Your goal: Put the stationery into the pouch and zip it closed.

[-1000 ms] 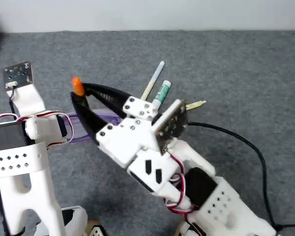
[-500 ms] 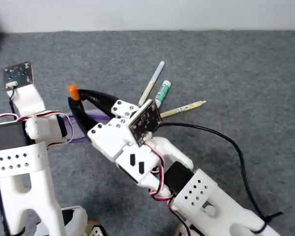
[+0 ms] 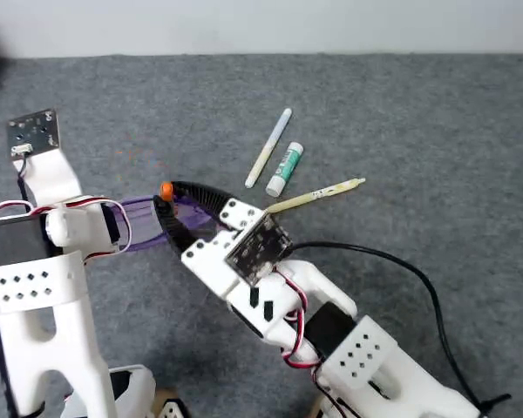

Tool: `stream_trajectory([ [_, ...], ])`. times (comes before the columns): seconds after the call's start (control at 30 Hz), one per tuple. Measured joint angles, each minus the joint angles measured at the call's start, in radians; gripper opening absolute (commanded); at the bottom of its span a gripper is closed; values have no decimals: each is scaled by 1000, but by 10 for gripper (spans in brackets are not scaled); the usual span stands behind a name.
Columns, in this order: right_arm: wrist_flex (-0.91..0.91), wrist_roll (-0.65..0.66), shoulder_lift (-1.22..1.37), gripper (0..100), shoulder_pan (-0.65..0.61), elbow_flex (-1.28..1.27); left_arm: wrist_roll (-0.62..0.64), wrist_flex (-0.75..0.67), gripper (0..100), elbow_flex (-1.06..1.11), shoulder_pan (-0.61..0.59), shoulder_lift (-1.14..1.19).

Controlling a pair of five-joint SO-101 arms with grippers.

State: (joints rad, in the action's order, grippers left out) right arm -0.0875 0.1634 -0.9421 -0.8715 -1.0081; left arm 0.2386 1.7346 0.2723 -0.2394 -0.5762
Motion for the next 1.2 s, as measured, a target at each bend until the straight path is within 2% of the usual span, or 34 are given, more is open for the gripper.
stream_trajectory([
  [0.13, -144, 8, -63, 175, -52, 0, 0, 0, 13, 0, 0, 0],
  [0.2, -207, 8, -84, 185, -66, 0, 0, 0, 13, 0, 0, 0],
  [0.43, -252, 8, -152, 118, -68, 0, 0, 0, 13, 0, 0, 0],
  [0.6, -281, 11, -196, 9, -68, 0, 0, 0, 13, 0, 0, 0],
  [0.8, -379, 11, -244, 8, -68, 0, 0, 0, 13, 0, 0, 0],
  [1.03, -382, -37, -212, 8, -84, -60, 0, 0, 13, 0, 0, 0],
  [1.2, -275, -101, -72, 8, -49, -68, 0, 0, 13, 0, -2, 0],
])
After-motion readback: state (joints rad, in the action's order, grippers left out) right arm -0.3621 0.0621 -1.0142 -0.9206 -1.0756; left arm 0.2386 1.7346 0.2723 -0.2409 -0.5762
